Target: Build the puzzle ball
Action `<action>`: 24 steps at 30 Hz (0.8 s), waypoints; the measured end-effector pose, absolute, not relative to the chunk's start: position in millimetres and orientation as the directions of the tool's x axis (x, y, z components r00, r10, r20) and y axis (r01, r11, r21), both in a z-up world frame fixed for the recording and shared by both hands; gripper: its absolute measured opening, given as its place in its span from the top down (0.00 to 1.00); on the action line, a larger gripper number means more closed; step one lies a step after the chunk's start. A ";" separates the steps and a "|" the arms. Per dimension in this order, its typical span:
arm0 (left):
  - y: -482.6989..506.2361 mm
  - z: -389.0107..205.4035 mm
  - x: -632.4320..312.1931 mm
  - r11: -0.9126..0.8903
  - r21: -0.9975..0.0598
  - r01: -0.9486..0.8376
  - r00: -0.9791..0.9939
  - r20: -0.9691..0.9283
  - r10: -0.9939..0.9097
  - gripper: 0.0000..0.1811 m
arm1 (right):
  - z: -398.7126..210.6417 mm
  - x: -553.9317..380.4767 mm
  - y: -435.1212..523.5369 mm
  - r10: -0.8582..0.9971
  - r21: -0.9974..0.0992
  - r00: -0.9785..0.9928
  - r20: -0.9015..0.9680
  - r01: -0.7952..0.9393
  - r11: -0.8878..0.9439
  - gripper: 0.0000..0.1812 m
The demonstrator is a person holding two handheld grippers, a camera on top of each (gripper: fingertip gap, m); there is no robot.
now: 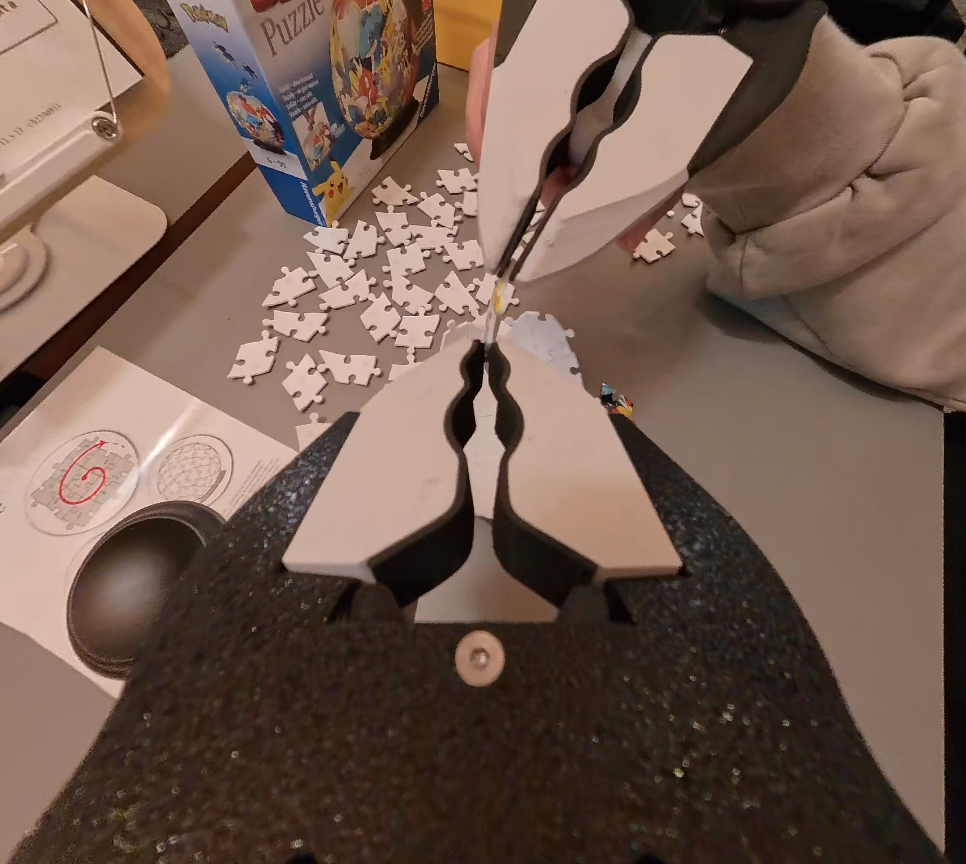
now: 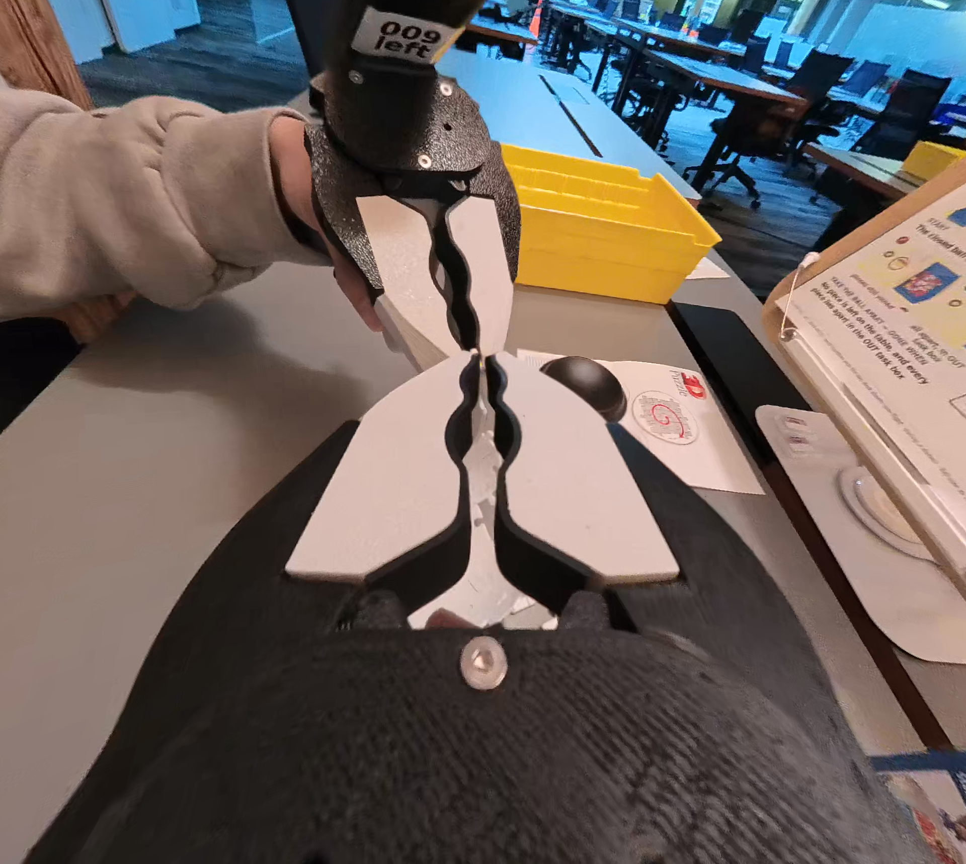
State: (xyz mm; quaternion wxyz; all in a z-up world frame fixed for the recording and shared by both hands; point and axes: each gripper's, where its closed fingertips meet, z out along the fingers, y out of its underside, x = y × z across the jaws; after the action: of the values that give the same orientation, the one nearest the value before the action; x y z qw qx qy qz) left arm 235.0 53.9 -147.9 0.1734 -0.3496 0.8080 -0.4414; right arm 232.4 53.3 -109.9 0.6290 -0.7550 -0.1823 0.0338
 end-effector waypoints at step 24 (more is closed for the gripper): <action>58.9 -174.8 249.5 0.357 -0.845 -0.397 -0.715 0.042 -0.698 0.99 | -142.2 248.6 58.1 0.538 -0.886 0.836 0.109 0.327 -0.328 0.99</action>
State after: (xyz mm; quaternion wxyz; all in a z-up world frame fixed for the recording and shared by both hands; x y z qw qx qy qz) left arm 249.5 58.9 -174.8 0.1655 -0.3395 0.8068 -0.4543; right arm 248.6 58.1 -142.2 0.5143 -0.8084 -0.2674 0.1025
